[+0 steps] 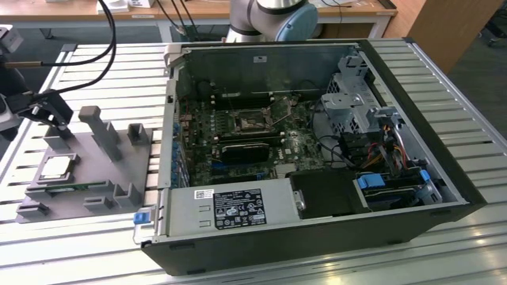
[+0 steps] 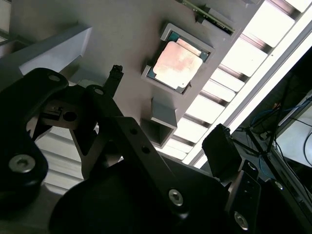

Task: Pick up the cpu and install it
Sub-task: 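Pick up the cpu and move it towards the insertion slot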

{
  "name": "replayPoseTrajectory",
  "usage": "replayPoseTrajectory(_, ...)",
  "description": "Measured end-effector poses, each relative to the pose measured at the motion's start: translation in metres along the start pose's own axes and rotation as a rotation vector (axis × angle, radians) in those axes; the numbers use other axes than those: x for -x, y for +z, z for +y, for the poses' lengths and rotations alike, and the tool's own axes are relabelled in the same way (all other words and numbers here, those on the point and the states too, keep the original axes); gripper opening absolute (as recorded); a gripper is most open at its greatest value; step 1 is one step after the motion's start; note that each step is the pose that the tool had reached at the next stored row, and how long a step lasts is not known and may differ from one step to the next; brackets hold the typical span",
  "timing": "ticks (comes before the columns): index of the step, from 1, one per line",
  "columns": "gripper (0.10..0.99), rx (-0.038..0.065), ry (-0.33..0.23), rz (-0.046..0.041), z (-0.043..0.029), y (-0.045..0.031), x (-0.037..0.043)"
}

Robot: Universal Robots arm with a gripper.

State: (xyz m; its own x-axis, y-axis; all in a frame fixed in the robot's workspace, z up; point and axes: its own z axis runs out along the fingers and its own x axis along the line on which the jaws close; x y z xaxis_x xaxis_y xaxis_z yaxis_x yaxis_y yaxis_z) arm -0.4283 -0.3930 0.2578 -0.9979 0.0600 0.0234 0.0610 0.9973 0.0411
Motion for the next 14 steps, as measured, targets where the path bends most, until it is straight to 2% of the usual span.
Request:
replayPoseTrajectory(6, 0.937, 0.0, 0.0, 0.0002, -0.001, 0.0054, 0.0002)
replayPoseTrajectory(14, 0.937, 0.0, 0.0, 0.0, -0.0073, 0.0137, 0.0007)
